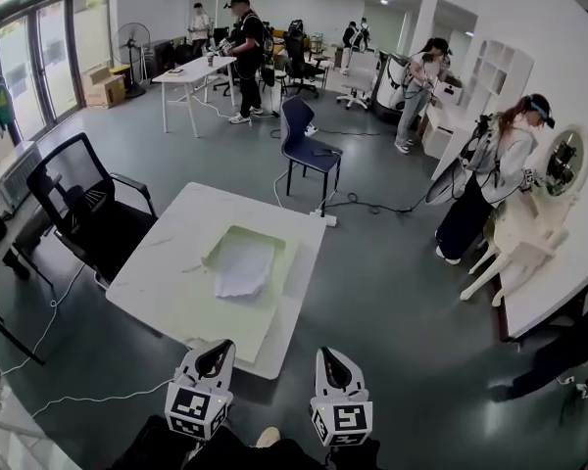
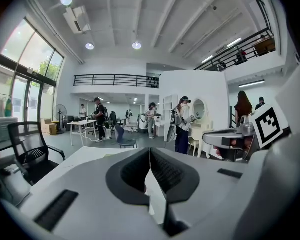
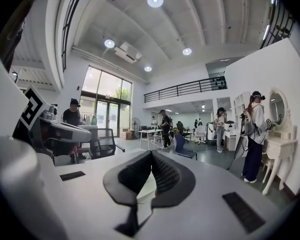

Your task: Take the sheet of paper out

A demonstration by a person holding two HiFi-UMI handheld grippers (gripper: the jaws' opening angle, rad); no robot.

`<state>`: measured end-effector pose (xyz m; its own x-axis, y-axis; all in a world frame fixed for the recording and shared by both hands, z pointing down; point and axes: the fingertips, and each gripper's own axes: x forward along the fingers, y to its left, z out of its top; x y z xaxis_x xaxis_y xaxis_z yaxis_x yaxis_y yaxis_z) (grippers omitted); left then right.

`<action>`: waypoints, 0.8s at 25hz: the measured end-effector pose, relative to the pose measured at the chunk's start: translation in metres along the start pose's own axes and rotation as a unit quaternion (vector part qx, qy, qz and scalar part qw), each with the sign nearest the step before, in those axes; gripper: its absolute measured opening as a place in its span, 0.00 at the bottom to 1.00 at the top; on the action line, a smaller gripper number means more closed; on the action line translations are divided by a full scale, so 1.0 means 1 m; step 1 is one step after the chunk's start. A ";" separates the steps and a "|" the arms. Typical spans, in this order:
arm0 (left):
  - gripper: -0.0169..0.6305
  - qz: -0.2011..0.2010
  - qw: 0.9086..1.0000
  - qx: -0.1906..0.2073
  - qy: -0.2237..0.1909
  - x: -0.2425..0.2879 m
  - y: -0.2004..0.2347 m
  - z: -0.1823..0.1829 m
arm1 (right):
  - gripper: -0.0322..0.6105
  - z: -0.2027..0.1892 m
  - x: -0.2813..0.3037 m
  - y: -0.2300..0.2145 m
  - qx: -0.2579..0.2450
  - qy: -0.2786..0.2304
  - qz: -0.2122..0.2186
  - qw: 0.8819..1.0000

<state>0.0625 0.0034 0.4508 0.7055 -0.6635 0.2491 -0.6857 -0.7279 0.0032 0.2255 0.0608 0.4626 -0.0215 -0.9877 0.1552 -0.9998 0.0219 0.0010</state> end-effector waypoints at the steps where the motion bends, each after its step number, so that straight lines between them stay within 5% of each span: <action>1: 0.06 0.005 1.000 -0.001 0.001 0.003 0.001 0.000 | 0.08 -0.001 0.004 -0.002 0.000 0.001 0.005 1.000; 11: 0.06 0.029 0.999 -0.001 0.014 0.023 0.017 0.005 | 0.07 0.001 0.045 -0.001 0.013 0.002 0.040 0.999; 20: 0.06 0.030 0.999 -0.014 0.030 0.071 0.076 -0.005 | 0.08 -0.015 0.121 0.018 0.020 0.028 0.059 0.998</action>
<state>0.0590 -0.0982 0.4733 0.6514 -0.6933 0.3082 -0.7317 -0.6815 0.0135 0.2053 -0.0559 0.4960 -0.1390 -0.9684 0.2071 -0.9898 0.1292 -0.0603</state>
